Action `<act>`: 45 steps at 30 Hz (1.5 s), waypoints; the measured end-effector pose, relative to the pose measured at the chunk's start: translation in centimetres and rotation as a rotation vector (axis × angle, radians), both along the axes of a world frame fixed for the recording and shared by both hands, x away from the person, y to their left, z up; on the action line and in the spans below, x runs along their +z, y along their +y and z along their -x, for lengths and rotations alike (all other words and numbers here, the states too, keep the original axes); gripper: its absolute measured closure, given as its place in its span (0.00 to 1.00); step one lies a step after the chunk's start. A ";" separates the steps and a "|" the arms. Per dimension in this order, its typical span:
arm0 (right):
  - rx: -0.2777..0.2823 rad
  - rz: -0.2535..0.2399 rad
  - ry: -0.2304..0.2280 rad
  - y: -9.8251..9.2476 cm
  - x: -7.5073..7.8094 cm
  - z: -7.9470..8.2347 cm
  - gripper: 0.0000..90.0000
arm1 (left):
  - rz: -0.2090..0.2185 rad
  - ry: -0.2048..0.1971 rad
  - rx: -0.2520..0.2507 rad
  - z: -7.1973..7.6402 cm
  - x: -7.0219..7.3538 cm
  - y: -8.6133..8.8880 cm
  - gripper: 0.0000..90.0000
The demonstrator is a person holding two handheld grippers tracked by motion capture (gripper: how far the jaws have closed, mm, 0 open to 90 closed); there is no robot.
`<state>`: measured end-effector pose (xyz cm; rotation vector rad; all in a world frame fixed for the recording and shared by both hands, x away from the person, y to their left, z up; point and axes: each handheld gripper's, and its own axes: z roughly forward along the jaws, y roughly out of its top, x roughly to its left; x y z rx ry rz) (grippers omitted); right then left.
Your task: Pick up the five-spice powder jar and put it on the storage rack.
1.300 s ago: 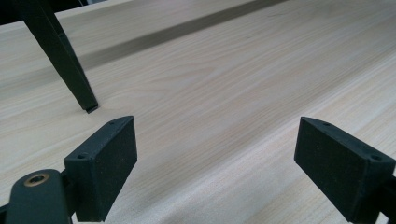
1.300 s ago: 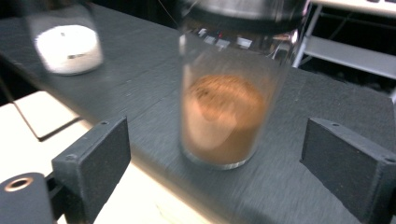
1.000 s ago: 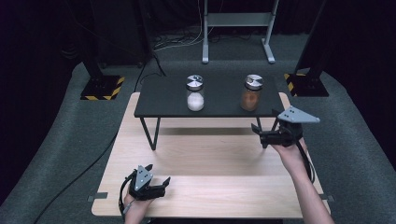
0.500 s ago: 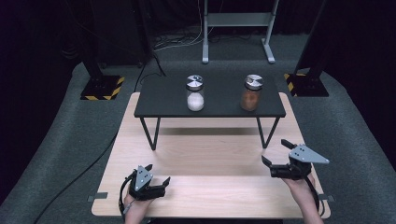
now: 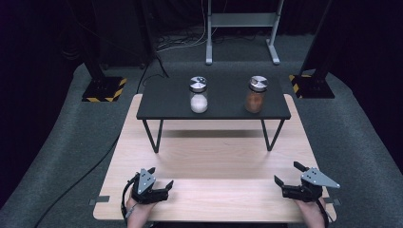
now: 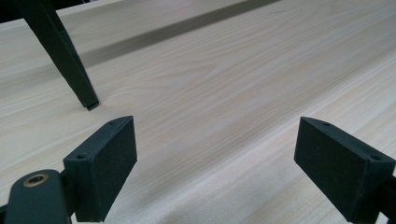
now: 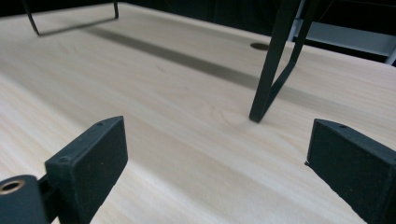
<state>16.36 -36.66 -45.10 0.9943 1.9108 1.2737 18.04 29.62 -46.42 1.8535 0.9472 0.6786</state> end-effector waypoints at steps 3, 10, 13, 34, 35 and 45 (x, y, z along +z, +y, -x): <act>0.003 0.048 0.040 0.3 -0.4 -0.2 0.05 | -0.004 0.004 -0.005 -0.2 0.1 0.0 0.14; -0.005 0.018 0.065 -0.1 -0.7 -0.6 0.06 | 0.000 0.004 -0.007 -0.2 0.0 0.1 0.14; -0.010 0.006 0.072 -0.2 -0.7 -0.8 0.07 | -0.003 0.000 -0.009 -0.1 0.0 0.0 0.14; -0.015 0.014 0.106 0.0 -0.3 -1.3 0.08 | -0.008 0.001 -0.009 0.1 0.1 0.1 0.14; -0.016 0.015 0.105 0.1 -0.3 -1.3 0.08 | -0.005 0.001 -0.009 0.1 0.0 0.2 0.14; -0.014 0.014 0.104 0.1 -0.3 -1.2 0.09 | -0.006 0.005 -0.009 -0.1 0.1 0.2 0.14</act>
